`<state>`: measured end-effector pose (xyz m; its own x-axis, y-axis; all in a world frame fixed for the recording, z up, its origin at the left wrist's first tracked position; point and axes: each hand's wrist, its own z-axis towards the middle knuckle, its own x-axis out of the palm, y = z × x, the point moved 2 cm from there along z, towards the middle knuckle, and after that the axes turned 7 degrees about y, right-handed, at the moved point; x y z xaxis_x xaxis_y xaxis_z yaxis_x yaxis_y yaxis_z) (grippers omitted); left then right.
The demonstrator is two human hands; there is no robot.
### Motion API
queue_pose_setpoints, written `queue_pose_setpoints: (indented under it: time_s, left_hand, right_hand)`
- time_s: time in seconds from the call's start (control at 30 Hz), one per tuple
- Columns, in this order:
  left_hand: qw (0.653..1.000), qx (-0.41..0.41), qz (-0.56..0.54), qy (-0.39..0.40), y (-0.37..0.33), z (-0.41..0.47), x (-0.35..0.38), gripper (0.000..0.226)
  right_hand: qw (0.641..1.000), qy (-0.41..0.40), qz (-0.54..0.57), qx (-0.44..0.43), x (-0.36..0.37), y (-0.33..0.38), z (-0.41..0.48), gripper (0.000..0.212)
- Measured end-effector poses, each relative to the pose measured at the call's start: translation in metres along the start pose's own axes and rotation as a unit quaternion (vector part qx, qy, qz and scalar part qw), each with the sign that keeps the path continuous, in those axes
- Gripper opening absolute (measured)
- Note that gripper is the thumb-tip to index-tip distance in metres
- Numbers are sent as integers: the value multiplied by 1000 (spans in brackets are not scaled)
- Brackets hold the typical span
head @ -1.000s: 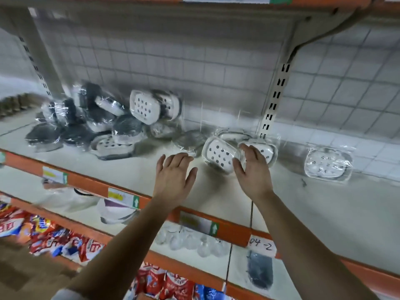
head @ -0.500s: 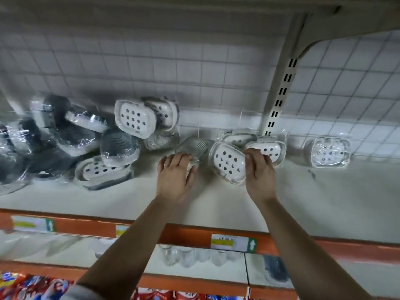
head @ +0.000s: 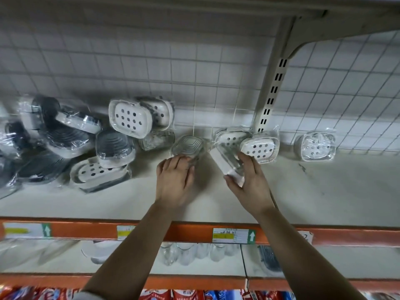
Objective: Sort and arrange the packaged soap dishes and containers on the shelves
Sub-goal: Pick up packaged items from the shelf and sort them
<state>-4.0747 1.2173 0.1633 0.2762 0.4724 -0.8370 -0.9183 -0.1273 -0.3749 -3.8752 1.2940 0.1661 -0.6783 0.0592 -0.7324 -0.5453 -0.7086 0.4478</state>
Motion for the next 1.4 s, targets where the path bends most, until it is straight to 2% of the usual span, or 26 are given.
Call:
queue_pose_setpoints:
  time_s: [0.13, 0.27, 0.4, 0.5, 0.57, 0.7, 0.77, 0.9, 0.97, 1.07, 1.13, 1.27, 1.4]
  left_hand:
    - [1000, -12, -7, -17, 3, 0, -2, 54]
    - [1000, -14, 2, 1, 5, 1, 1, 58]
    - [997, -6, 34, 76, 10, 14, 15, 55]
    - [991, -28, 27, 125, 12, 20, 26, 61]
    - [993, -26, 32, 108, 11, 18, 24, 58]
    - [1000, 15, 19, 16, 10, 7, 9, 42]
    - [1000, 24, -2, 1, 8, 1, 5, 36]
    - [997, -6, -62, 50, -1, -9, 5, 41]
    - [996, -17, -52, 64, -10, -14, 6, 42]
    - [999, 3, -41, 29, -28, -26, 2, 38]
    - [998, 27, -51, -15, -45, -37, -1, 44]
    - [984, 81, -116, -105, -96, -64, -3, 51]
    - [972, 153, -153, -97, -170, -100, 11, 42]
  right_hand:
    - [996, 47, -78, -18, 8, 4, -3, 34]
    - [995, 55, -78, 38, 8, -3, -5, 37]
    - [997, 37, -58, 20, 10, -4, -4, 43]
    - [997, 51, -36, 54, 11, -5, -1, 43]
    - [995, 62, -20, 76, 10, -5, -1, 40]
    - [994, 60, -24, 91, 7, -5, -3, 36]
    - [993, 62, -27, 97, 6, -3, -4, 36]
    - [992, 78, -24, 97, -1, -3, -13, 37]
    - [992, 79, -19, 100, -9, -4, -22, 37]
    - [994, 35, -4, 103, -29, -6, -41, 38]
    - [995, -3, 13, 103, -49, -8, -55, 37]
    - [992, -65, 18, 106, -100, -19, -90, 36]
    - [983, -132, 25, 127, -154, -41, -154, 34]
